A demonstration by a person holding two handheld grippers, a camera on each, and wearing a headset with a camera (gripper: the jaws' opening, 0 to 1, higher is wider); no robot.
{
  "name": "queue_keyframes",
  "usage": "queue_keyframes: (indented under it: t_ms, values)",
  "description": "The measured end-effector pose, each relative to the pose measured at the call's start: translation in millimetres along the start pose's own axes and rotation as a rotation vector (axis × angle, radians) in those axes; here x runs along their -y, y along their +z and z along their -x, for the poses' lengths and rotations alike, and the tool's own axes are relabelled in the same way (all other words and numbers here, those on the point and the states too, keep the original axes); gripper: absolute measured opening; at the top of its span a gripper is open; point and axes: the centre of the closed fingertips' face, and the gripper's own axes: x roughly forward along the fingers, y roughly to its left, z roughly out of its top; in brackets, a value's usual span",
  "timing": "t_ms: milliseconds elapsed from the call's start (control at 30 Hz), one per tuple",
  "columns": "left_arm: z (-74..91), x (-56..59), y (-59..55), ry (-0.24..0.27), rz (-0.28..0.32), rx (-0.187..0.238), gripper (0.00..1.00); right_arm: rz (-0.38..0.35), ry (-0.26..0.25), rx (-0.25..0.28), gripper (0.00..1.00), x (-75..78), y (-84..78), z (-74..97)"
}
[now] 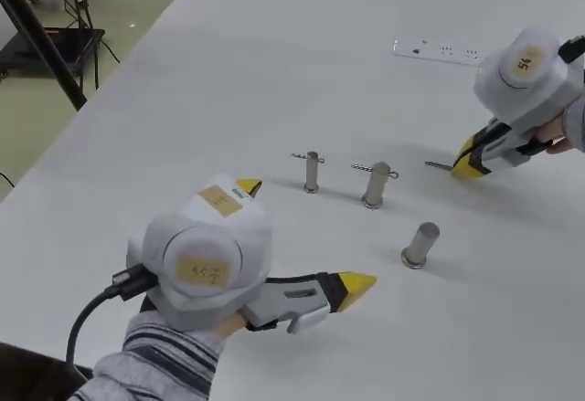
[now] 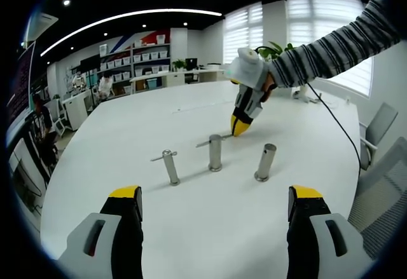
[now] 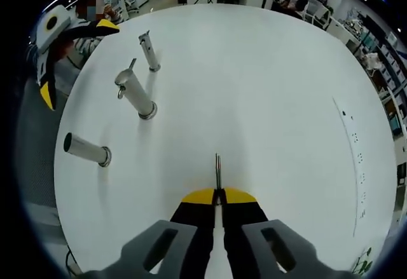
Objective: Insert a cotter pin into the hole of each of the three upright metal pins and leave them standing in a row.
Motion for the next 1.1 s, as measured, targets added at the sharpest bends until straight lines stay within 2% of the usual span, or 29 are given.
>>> queue_keyframes:
  t_ms: [100,200,367,500,633,833,1100]
  values:
    - [0.3,1.4,1.3,-0.009,0.012,0.007,0.94,0.017,-0.013,0.000,0.00,-0.8,-0.7,2.5]
    - [1.2,4.6,3.2,-0.024,0.015,0.014,0.89,0.021,-0.024,0.016,0.00,-3.1,2.5,7.2]
    - [0.7,8.6,3.9,-0.033,0.000,-0.003,0.87,0.032,-0.058,0.037,0.00,-8.5,7.4,18.4]
    - [-0.3,11.2,7.5,-0.039,-0.013,-0.014,0.86,0.037,-0.076,0.076,0.00,-6.4,10.5,26.0]
    - [-1.1,14.7,15.8,-0.059,0.004,-0.001,0.84,0.051,-0.094,0.110,0.00,-23.1,16.8,40.3]
    - [-2.6,20.8,26.5,-0.085,-0.009,0.007,0.80,0.078,-0.125,0.134,0.00,-43.9,20.2,54.9]
    - [-9.7,39.4,35.8,-0.168,-0.016,-0.002,0.68,0.099,-0.134,0.187,0.00,-68.6,23.8,67.1]
